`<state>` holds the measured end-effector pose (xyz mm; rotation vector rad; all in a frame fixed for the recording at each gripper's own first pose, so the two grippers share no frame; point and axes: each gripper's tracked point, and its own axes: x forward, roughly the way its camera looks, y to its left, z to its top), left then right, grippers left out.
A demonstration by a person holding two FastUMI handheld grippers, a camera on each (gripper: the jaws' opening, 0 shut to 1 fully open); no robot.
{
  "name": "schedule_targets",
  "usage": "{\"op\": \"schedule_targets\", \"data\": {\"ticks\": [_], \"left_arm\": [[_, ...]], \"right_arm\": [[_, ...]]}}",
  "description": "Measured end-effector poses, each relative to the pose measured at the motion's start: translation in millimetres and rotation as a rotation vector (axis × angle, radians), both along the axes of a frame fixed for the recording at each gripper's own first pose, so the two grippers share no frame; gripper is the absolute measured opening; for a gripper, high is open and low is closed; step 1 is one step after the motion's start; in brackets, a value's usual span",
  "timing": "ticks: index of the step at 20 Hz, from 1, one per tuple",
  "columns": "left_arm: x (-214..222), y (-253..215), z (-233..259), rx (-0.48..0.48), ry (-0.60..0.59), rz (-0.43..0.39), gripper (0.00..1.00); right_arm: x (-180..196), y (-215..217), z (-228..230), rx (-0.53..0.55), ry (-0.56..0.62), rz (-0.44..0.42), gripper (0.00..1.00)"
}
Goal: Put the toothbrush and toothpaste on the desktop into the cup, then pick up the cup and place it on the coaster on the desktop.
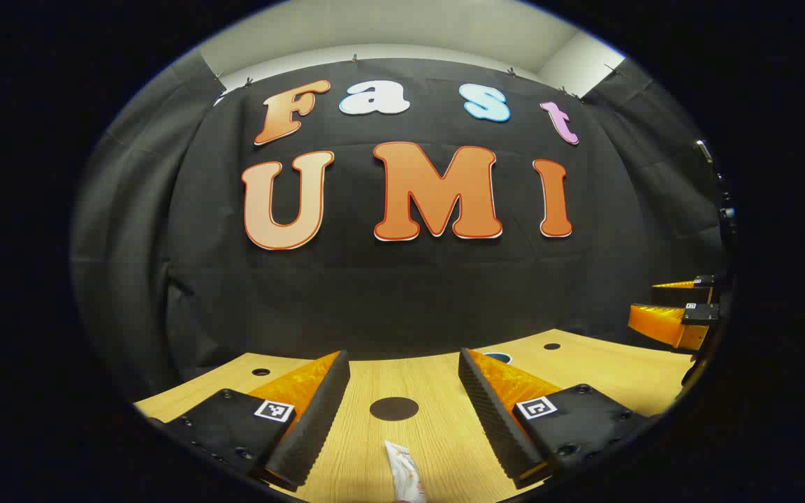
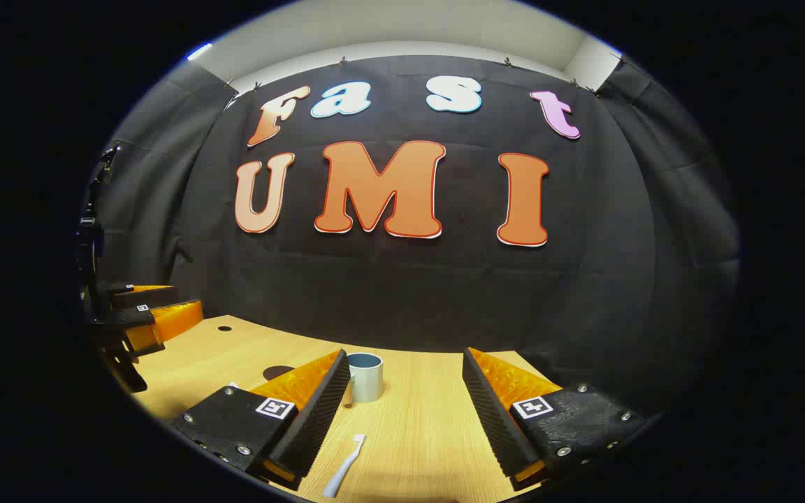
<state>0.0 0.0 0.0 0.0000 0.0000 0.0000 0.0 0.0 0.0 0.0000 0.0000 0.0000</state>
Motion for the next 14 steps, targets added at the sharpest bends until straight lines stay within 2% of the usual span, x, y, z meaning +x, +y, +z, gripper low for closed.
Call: {"op": "schedule_targets", "data": {"ticks": [14], "left_arm": [[-17, 24, 5, -0.015, -0.012, 0.053, 1.00]], "right_arm": [[-10, 22, 2, 0.025, -0.001, 0.052, 0.98]]}}
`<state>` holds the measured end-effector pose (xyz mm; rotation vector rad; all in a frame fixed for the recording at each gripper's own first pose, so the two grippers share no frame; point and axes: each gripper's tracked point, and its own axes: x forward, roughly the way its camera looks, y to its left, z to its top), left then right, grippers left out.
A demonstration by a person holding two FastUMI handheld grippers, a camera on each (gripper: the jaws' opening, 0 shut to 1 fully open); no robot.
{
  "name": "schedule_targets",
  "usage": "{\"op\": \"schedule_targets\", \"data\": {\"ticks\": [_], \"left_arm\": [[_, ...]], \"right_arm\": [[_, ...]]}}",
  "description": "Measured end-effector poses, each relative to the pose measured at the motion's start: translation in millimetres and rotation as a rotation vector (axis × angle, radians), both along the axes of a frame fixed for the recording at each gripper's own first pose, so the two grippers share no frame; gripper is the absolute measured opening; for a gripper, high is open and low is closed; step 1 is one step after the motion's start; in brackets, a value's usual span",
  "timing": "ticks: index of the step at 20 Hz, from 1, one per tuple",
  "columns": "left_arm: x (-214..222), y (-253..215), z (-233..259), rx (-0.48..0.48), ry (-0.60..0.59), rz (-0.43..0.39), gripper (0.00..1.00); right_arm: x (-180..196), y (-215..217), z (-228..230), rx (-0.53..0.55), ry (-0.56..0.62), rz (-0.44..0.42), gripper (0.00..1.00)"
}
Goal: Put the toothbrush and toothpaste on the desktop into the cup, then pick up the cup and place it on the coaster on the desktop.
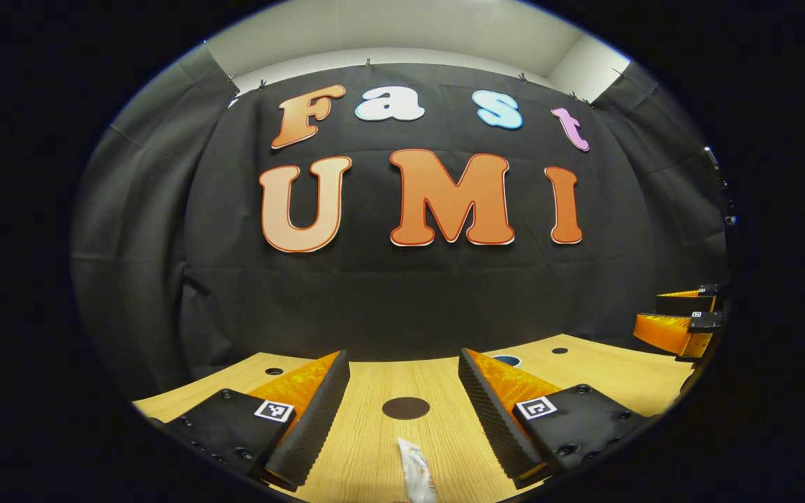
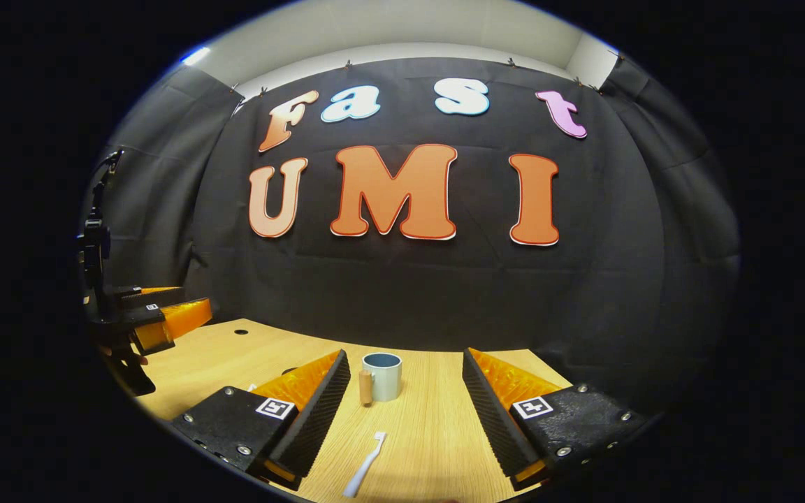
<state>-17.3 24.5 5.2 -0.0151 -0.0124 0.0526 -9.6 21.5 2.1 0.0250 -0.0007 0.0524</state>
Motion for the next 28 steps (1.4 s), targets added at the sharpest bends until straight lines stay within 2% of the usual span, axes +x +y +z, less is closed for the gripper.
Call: {"op": "schedule_targets", "data": {"ticks": [5, 11, 15, 20, 21, 24, 28], "left_arm": [[1, 2, -10, -0.003, 0.031, -0.013, 0.99], [14, 2, -54, -0.035, 0.195, -0.044, 1.00], [15, -6, -83, -0.049, 0.313, -0.082, 0.99], [19, -11, -131, -0.053, 0.487, -0.105, 1.00], [20, -13, -137, -0.054, 0.516, -0.111, 1.00], [20, -18, -155, -0.067, 0.574, -0.128, 1.00], [20, -24, -174, -0.055, 0.626, -0.138, 0.98]], "right_arm": [[2, 7, -9, -0.006, 0.042, 0.009, 0.98], [4, 17, -36, -0.048, 0.151, 0.021, 0.98], [3, 23, -73, -0.028, 0.308, 0.036, 0.98], [3, 25, -98, -0.054, 0.428, 0.051, 0.96], [3, 25, -105, -0.044, 0.461, 0.050, 0.99], [4, 24, -122, -0.040, 0.526, 0.039, 0.95], [7, 38, -143, -0.040, 0.598, 0.073, 0.93]]}}
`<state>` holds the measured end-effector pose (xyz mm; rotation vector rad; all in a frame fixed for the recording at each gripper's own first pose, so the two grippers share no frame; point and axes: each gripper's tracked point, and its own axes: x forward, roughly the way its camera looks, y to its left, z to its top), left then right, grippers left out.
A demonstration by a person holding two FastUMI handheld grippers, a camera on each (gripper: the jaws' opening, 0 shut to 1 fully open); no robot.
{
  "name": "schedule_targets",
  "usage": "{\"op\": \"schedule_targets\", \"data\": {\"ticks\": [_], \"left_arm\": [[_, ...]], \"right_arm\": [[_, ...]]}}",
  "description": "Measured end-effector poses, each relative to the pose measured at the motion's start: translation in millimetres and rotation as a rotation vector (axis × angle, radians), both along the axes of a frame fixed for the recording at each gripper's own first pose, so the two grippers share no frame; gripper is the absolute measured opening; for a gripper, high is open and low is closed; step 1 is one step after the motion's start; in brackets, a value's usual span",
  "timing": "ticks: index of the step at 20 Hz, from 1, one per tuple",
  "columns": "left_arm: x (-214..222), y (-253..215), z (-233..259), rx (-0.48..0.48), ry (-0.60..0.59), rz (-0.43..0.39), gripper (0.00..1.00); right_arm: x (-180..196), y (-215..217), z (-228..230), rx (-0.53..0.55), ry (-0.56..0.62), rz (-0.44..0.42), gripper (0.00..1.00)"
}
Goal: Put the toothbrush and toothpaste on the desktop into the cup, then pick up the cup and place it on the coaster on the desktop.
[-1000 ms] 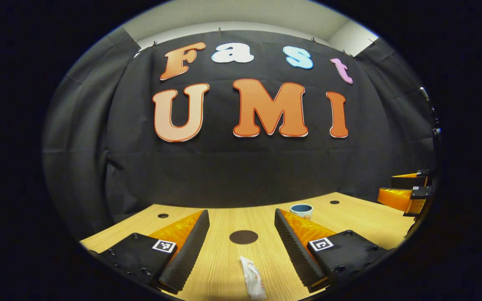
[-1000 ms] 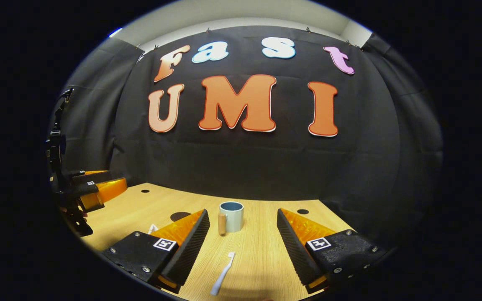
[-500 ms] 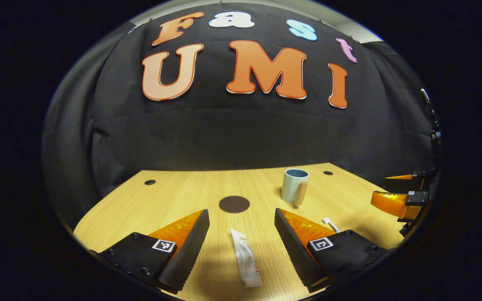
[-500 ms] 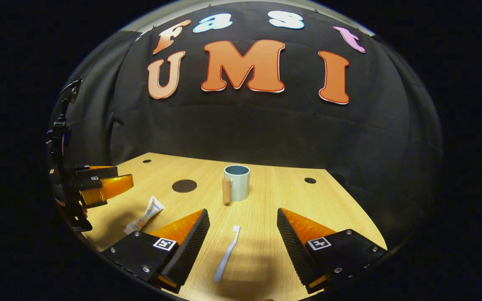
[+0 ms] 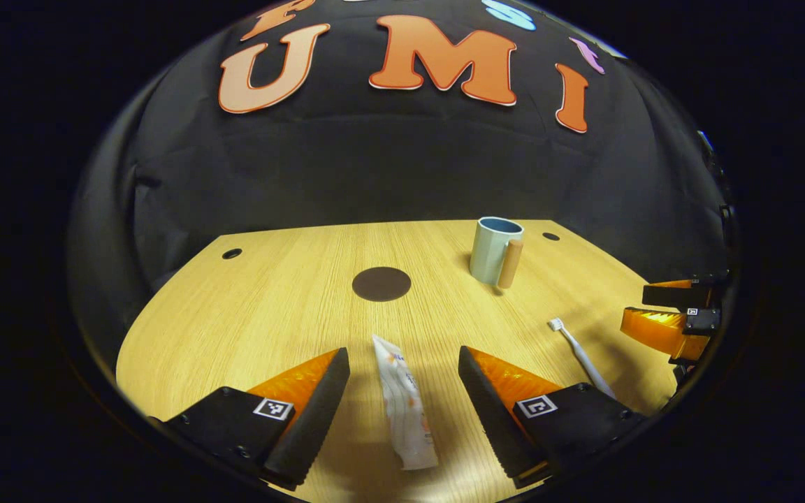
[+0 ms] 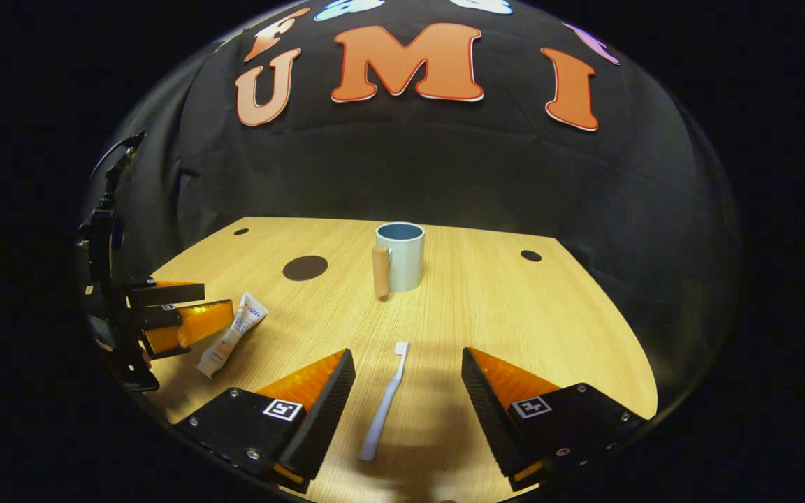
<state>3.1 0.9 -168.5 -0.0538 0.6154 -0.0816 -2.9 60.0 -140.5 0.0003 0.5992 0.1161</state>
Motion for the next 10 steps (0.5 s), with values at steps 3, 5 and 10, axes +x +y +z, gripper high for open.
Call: {"op": "schedule_targets", "data": {"ticks": [3, 5, 10], "left_arm": [[4, -5, -12, 0.005, 0.021, -0.010, 1.00], [5, -5, -19, 0.005, 0.044, -0.011, 1.00], [5, -5, -35, 0.001, 0.104, -0.012, 1.00]], "right_arm": [[3, 10, -20, -0.004, 0.071, 0.019, 0.93], [2, 11, -33, -0.012, 0.123, 0.021, 0.91], [2, 15, -52, 0.003, 0.246, 0.013, 0.82]]}}
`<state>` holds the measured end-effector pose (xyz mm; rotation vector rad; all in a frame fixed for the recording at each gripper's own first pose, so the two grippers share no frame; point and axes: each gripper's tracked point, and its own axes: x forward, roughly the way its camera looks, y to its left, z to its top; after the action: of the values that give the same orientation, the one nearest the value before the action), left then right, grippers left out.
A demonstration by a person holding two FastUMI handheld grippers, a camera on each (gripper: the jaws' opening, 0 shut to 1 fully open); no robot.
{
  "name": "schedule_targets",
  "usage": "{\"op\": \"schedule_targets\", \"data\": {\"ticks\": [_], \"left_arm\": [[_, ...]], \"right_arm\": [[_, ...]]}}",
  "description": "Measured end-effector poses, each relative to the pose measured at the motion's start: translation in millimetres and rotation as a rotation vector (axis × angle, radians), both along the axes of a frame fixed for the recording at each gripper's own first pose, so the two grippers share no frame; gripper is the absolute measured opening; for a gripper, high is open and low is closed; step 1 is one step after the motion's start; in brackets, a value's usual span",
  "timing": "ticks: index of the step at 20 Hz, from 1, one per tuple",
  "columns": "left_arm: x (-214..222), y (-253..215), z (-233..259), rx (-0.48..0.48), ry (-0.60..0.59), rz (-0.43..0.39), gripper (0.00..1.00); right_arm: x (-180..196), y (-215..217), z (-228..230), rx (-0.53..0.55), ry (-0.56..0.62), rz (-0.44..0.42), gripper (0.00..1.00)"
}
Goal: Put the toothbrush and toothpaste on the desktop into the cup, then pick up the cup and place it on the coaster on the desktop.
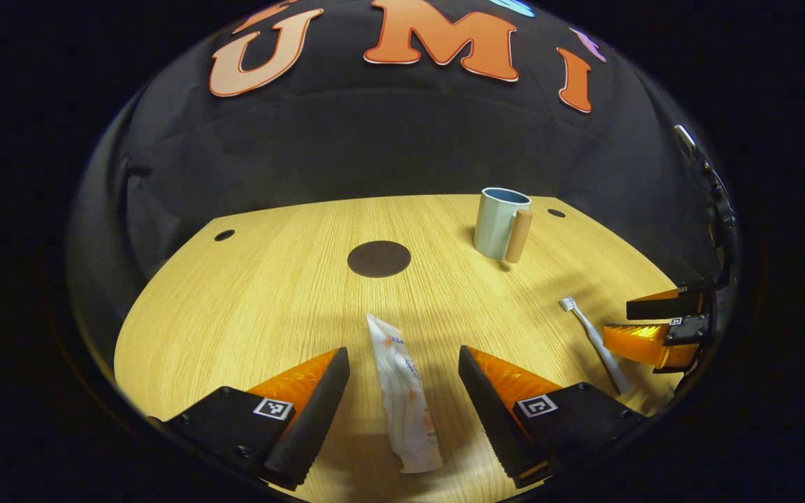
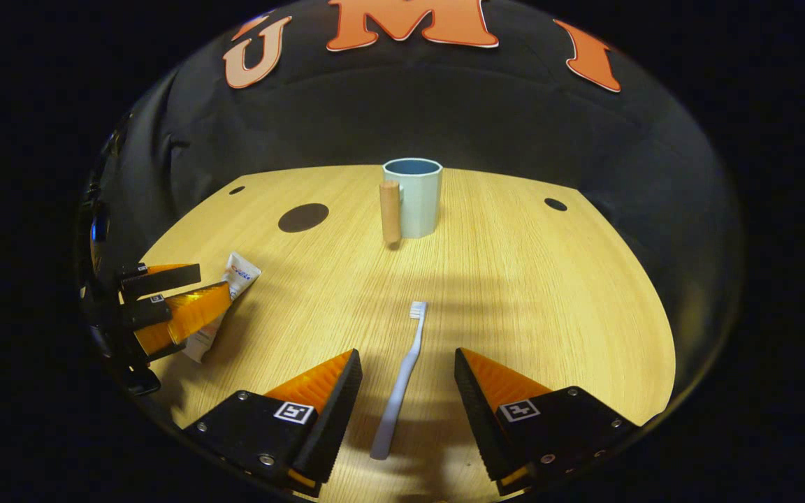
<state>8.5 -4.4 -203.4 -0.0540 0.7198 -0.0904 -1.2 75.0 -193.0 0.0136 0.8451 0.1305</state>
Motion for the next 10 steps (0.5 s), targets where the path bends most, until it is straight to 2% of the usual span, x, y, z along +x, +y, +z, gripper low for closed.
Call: {"op": "schedule_targets", "data": {"ticks": [5, 10], "left_arm": [[2, 6, -9, 0.019, 0.032, 0.009, 0.97], [-3, 7, -19, -0.003, 0.076, 0.010, 0.82]], "right_arm": [[0, 7, -21, 0.021, 0.101, -0.015, 0.69], [5, 9, -31, -0.015, 0.146, -0.032, 0.48]]}}
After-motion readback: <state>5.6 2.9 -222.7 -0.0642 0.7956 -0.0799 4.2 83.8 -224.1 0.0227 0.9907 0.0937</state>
